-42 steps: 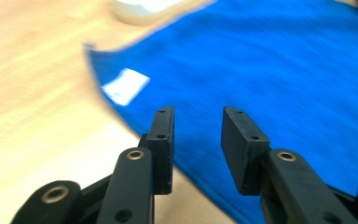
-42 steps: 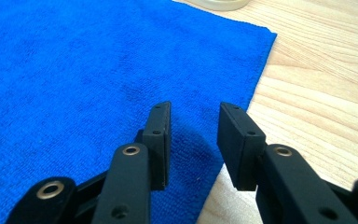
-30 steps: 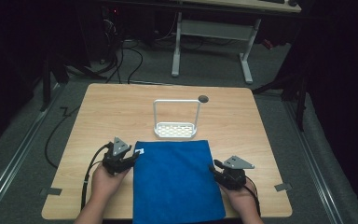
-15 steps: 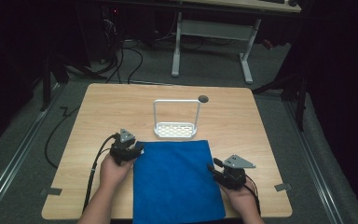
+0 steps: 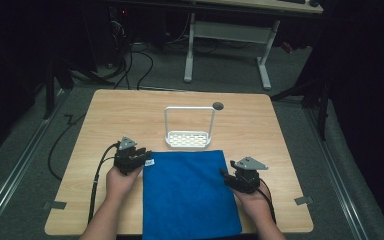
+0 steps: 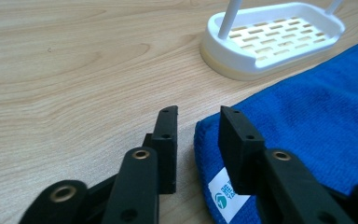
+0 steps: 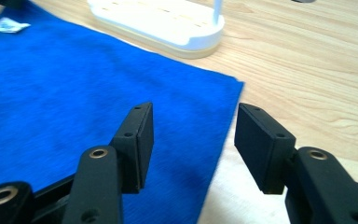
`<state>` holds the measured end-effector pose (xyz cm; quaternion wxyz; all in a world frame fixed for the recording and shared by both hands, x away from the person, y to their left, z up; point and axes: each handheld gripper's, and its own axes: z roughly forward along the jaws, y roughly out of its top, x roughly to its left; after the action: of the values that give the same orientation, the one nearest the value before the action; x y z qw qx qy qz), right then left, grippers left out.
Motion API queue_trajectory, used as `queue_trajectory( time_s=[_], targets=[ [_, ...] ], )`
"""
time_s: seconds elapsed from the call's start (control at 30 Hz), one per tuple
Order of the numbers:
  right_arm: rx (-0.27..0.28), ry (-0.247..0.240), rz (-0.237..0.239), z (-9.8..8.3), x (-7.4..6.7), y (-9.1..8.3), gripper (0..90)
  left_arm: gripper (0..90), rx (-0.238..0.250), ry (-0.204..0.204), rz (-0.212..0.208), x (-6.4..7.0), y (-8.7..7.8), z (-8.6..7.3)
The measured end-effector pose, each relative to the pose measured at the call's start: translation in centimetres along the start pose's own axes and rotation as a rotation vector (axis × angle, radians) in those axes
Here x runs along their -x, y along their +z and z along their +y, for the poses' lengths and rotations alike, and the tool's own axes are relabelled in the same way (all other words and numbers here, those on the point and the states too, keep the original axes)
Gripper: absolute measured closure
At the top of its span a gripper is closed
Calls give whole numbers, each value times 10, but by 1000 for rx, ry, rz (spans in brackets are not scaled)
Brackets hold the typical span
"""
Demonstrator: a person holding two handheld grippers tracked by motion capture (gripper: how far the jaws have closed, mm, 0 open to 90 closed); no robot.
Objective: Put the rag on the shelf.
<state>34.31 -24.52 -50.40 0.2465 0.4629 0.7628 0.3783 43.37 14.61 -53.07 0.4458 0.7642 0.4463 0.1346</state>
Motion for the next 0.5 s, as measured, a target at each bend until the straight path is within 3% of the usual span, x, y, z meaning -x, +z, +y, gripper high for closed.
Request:
queue_trajectory(
  time_s=[0.07,0.23,0.5],
  targets=[
    [-18,39,-10,4,8,9,495,723,-11,6,5,1,1,0],
    [-57,82,-10,14,20,27,568,742,-24,6,18,2,1,-1],
    [-117,101,-21,28,30,63,578,797,-41,23,26,4,2,-1]
  ],
)
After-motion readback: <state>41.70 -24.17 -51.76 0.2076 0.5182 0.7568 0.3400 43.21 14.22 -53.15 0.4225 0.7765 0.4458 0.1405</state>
